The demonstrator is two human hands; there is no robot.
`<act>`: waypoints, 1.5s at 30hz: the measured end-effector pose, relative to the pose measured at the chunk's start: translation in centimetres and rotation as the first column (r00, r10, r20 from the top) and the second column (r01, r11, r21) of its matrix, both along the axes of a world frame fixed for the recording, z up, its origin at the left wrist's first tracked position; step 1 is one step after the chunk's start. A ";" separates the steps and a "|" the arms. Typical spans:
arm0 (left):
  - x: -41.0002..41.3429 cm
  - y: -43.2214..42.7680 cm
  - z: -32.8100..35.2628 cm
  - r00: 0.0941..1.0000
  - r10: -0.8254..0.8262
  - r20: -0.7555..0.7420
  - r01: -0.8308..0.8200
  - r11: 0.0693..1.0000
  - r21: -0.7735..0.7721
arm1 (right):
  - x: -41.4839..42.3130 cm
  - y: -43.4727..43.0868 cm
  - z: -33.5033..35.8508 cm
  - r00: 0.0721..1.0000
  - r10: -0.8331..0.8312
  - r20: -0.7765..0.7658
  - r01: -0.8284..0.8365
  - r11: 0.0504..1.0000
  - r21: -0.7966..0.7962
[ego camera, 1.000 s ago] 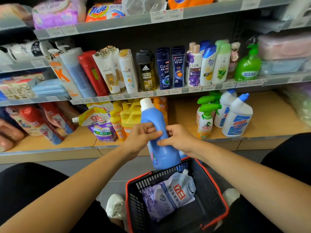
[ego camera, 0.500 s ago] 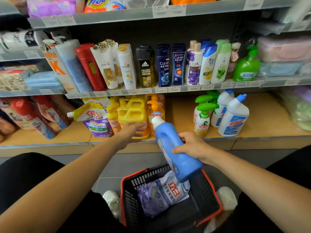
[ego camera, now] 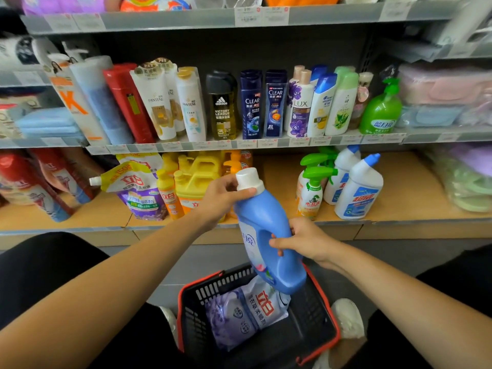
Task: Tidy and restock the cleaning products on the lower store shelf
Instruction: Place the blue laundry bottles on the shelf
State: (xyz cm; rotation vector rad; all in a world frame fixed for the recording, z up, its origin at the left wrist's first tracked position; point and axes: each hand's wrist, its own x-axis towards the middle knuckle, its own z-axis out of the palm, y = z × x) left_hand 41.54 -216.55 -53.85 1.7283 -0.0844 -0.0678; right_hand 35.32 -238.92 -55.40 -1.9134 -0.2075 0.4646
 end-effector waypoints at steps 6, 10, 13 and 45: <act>1.3 -1.3 3.3 0.964 -0.089 0.251 0.042 0.982 0.186 | 2.0 -1.1 0.6 0.988 -0.151 0.018 0.150 0.987 0.055; 3.5 -1.5 3.9 0.947 -0.103 0.303 0.027 0.970 0.243 | 4.9 -2.1 0.5 0.967 -0.228 0.112 0.226 0.974 0.026; 5.6 -1.8 3.3 0.944 -0.107 0.312 0.006 0.951 0.308 | 7.4 -2.7 -0.1 0.963 -0.215 0.164 0.223 0.974 -0.031; 9.9 -3.4 -12.3 0.912 -0.178 0.371 0.007 0.909 0.418 | 19.0 -1.5 -8.1 0.899 -0.297 0.322 0.417 0.806 -0.420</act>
